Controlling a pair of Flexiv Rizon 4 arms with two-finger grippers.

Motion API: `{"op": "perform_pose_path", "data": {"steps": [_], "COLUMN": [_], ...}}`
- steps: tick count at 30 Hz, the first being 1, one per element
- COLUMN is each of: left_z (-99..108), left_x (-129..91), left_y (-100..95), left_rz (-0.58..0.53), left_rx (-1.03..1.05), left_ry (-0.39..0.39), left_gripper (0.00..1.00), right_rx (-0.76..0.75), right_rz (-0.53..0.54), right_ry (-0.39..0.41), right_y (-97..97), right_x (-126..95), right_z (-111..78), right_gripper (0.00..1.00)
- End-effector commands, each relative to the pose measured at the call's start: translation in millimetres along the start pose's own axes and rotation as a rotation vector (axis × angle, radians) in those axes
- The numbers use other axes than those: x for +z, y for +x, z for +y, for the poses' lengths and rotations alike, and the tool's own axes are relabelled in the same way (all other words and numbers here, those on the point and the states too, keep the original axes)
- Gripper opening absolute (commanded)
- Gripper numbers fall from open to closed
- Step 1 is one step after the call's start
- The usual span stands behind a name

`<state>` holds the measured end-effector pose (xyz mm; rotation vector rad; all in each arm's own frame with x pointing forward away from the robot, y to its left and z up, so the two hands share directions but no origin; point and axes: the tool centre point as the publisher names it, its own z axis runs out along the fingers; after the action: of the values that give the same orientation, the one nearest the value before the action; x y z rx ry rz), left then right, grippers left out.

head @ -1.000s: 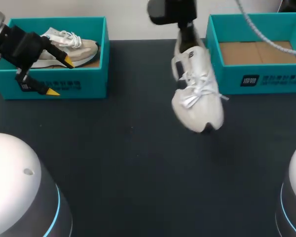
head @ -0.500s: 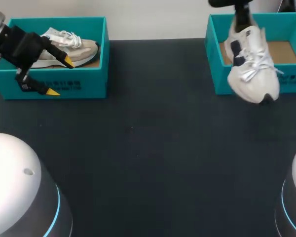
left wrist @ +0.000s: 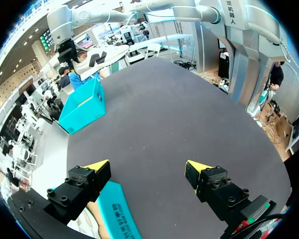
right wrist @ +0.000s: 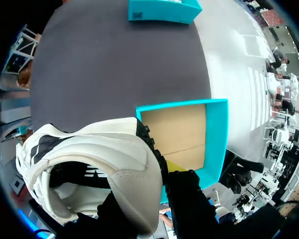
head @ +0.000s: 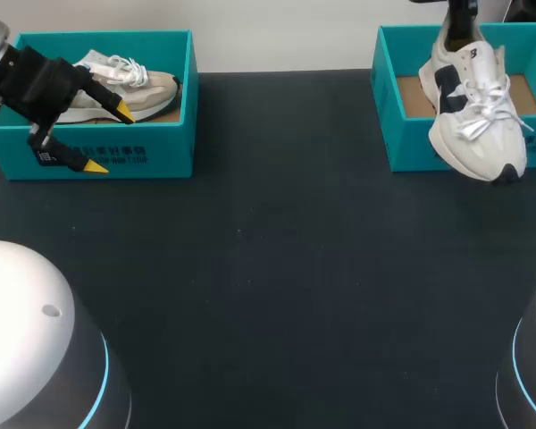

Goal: Take the shoe out of the shoebox, open the shoe tongue, remove and reinsert the insole, then place the shoe into the shoebox

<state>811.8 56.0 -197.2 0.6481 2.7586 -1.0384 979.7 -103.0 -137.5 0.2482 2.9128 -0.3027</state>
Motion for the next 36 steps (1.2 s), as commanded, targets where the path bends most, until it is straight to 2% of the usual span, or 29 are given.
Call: {"op": "perform_pose_path", "data": {"steps": [1,4,12,20,26,29,30,33,34,36], "left_z": [0,0,0,0,0,0,0,0,0,0], "left_x": [-1,-1,-1,-1,-1,-1,-1,-1,-1,-1], "left_y": [0.7,0.7,0.7,0.7,0.7,0.7,0.7,0.7,0.7,0.7], "left_rz": [0.001,0.001,0.001,0.001,0.001,0.001,0.001,0.001,0.001,0.001], "left_rx": [0.0,0.0,0.0,0.0,0.0,0.0,0.0,0.0,0.0,0.0], "left_ry": [-0.003,-0.003,-0.003,-0.003,-0.003,-0.003,-0.003,-0.003,-0.003,-0.003], "left_gripper": [1.0,1.0,1.0,1.0,1.0,1.0,1.0,1.0,1.0,1.0], "right_rx": [0.06,0.108,0.105,0.134,0.323,0.574,0.698,0.944,1.069,1.184], "right_rz": [0.02,0.032,0.091,0.168,0.161,0.198,0.205,0.22,0.23,0.247], "right_ry": [0.022,0.053,0.124,0.181,0.226,0.298,0.313,0.269,0.258,0.257], "right_y": [-13.5,-29.1,-64.9,-93.3,-99.1,-92.7,-88.4,-81.6,-80.7,-81.6], "right_x": [18,33,70,102,101,98,97,95,95,97], "right_z": [-29.1,-69.8,-151.5,-203.3,-219.7,-223.7,-223.9,-220.2,-218.6,-216.5], "right_gripper": [0.0,0.0,0.0,0.0,0.0,0.0,0.0,0.0,0.0,0.0]}}
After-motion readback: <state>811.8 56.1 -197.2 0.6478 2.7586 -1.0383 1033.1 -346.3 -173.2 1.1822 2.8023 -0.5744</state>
